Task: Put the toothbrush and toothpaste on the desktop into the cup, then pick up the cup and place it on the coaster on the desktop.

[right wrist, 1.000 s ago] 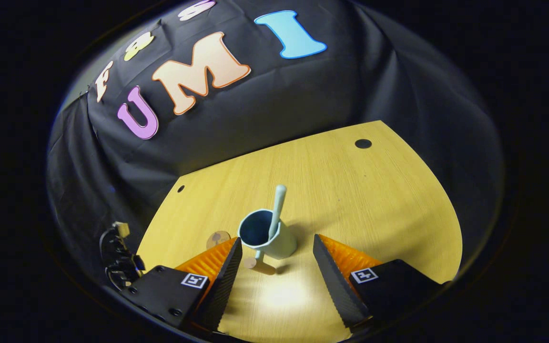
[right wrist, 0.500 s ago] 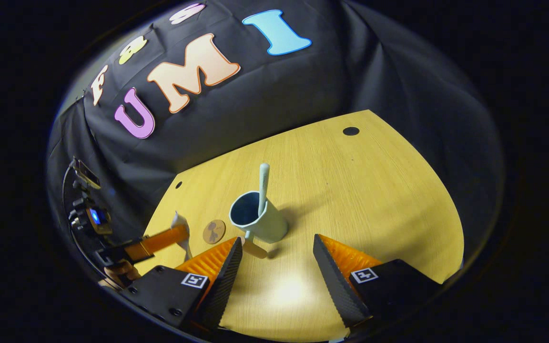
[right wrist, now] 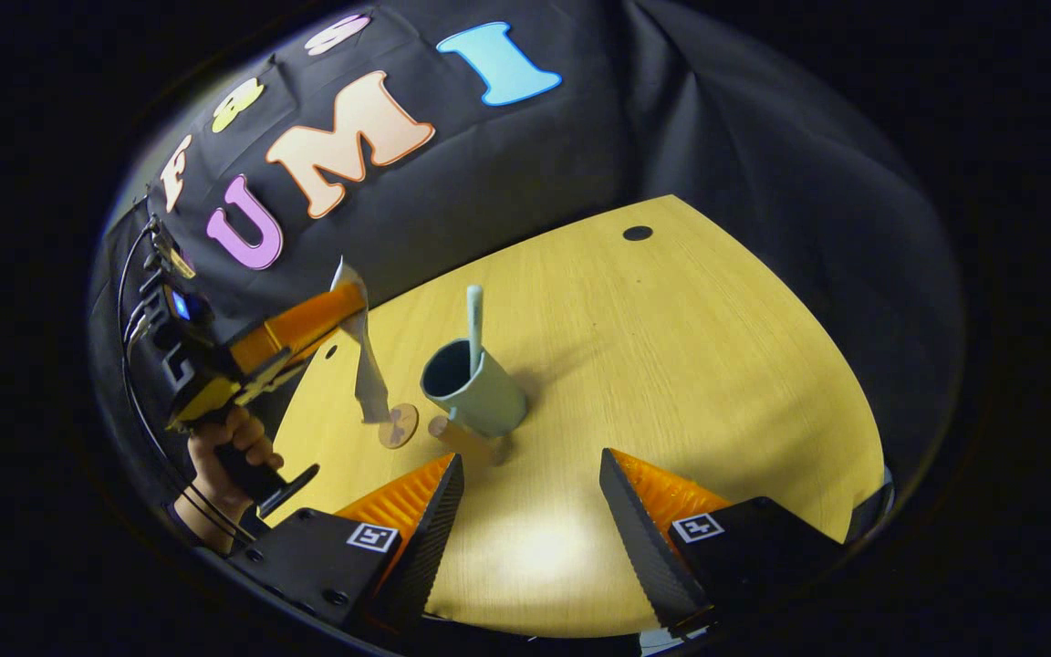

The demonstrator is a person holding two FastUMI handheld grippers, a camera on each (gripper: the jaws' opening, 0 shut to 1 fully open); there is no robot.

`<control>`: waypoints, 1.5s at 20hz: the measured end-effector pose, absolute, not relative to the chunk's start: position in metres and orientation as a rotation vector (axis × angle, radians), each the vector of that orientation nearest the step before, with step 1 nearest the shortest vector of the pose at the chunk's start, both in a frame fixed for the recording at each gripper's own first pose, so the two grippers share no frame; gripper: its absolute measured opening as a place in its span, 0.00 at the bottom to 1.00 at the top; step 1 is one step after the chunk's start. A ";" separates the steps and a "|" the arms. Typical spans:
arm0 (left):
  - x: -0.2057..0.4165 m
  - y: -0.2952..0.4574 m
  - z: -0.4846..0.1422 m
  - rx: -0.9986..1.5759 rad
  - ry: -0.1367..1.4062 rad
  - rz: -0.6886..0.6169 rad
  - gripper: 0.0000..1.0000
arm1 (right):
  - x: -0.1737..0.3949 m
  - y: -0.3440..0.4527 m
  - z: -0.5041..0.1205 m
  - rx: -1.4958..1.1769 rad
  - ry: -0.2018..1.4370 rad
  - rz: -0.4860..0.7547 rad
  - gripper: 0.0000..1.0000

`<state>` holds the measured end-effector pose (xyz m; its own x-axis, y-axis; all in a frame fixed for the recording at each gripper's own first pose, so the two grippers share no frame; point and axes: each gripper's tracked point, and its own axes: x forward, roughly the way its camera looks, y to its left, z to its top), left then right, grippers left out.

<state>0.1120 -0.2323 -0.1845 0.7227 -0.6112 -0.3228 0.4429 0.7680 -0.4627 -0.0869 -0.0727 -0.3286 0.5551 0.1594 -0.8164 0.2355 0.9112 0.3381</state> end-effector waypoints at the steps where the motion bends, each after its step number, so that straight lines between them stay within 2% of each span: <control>1: 0.116 -0.237 -0.185 -0.364 0.472 -0.602 0.02 | -0.088 -0.076 -0.328 0.443 0.990 -0.060 0.93; 5: 0.125 -0.255 -0.196 -0.352 0.477 -0.618 0.02 | -0.098 -0.086 -0.326 0.445 0.998 -0.103 0.93; 10: 0.141 -0.261 -0.201 -0.377 0.441 -0.575 0.02 | -0.100 -0.090 -0.334 0.449 1.017 -0.120 0.93; 12: 0.140 -0.263 -0.204 -0.372 0.421 -0.565 0.04 | -0.101 -0.089 -0.335 0.455 1.023 -0.120 0.93; 13: 0.140 -0.265 -0.208 -0.358 0.419 -0.561 0.04 | -0.101 -0.089 -0.337 0.457 1.027 -0.120 0.86; 18: 0.127 -0.261 -0.224 -0.325 0.428 -0.532 0.04 | -0.097 -0.088 -0.339 0.451 1.023 -0.119 0.85; 20: 0.126 -0.255 -0.228 -0.321 0.430 -0.503 0.08 | -0.095 -0.087 -0.340 0.449 1.027 -0.115 0.85; 24: 0.114 -0.246 -0.243 -0.319 0.473 -0.475 0.06 | -0.090 -0.081 -0.342 0.448 1.022 -0.099 0.85; 26: 0.105 -0.246 -0.240 -0.343 0.467 -0.485 0.17 | -0.087 -0.077 -0.342 0.448 1.021 -0.085 0.86; 27: 0.098 -0.247 -0.237 -0.358 0.471 -0.502 0.19 | -0.084 -0.075 -0.343 0.447 1.020 -0.077 0.85; 29: 0.089 -0.249 -0.239 -0.347 0.490 -0.528 0.72 | -0.080 -0.070 -0.343 0.447 1.020 -0.059 0.86; 30: 0.082 -0.241 -0.234 -0.335 0.501 -0.517 0.98 | -0.077 -0.067 -0.344 0.446 1.020 -0.047 0.94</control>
